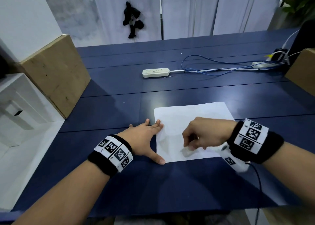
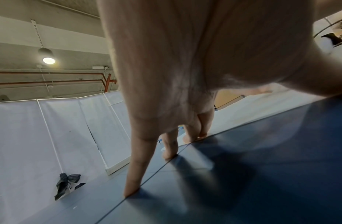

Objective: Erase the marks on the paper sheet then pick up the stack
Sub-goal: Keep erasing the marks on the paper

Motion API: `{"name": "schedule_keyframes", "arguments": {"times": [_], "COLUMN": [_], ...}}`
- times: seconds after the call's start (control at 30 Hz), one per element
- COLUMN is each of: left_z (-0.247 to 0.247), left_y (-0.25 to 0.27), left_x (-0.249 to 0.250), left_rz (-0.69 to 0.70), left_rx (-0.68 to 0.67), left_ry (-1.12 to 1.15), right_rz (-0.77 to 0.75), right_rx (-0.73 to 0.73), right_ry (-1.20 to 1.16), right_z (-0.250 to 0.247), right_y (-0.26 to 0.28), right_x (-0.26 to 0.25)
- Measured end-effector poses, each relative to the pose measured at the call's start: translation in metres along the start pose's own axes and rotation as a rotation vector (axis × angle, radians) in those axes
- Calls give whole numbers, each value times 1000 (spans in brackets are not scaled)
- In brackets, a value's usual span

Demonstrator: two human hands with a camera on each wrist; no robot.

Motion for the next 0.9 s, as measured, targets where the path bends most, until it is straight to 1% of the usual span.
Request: {"name": "schedule_keyframes", "arguments": {"times": [0.13,0.2,0.23,0.27,0.37,0.4,0.43,0.47,0.57,0.6,0.63,0.67,0.77,0.8,0.83,0.9], "left_z": [-2,-2,-2,-1,0,-1,-1,-1,-2,-1,-1,-1,0,0,1,0], "left_y": [0,0,0,0,-1,-1,-1,-1,0,0,0,0,-1,-1,-2,-2], "left_x": [1,1,1,0,-1,-1,-1,0,1,1,1,0,-1,-1,0,0], "left_rz": [-2,2,2,-1,-3,-3,-2,-1,2,1,1,-1,-2,-1,1,4], "left_rx": [-9,-8,-5,-4,-10,-13,-14,-13,-11,-10,-9,-6,-3,-4,-4,-4], "left_ry": [-3,-1,1,3,-5,-8,-9,-10,-14,-12,-11,-9,-6,-6,-4,-4], "right_rz": [106,118,99,67,-5,-15,-17,-13,71,98,97,70,0,-6,-5,20], "right_rx": [236,297,286,235,4,-30,-17,34,255,280,270,227,26,-1,17,130], "right_ry": [-11,-8,-2,-11,-35,-16,4,23,56,42,19,2,-13,-7,12,43], "right_z": [-30,-35,-33,-27,-6,-4,-5,-10,-30,-33,-33,-29,-10,-7,-8,-20], "right_y": [-23,-26,-24,-19,-3,-1,-3,-9,-28,-31,-30,-28,-12,-10,-12,-24], "right_x": [16,20,19,15,3,0,-2,-3,2,5,7,6,-4,-5,-6,-4]}}
Point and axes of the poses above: each hand's wrist, its own y-axis away from the middle knuckle, its own z-axis out of the palm, x = y × z, the point moved 5 cm from there along -y, towards the middle knuckle, and after that the axes turned 14 degrees about z, right-handed, at the moved point
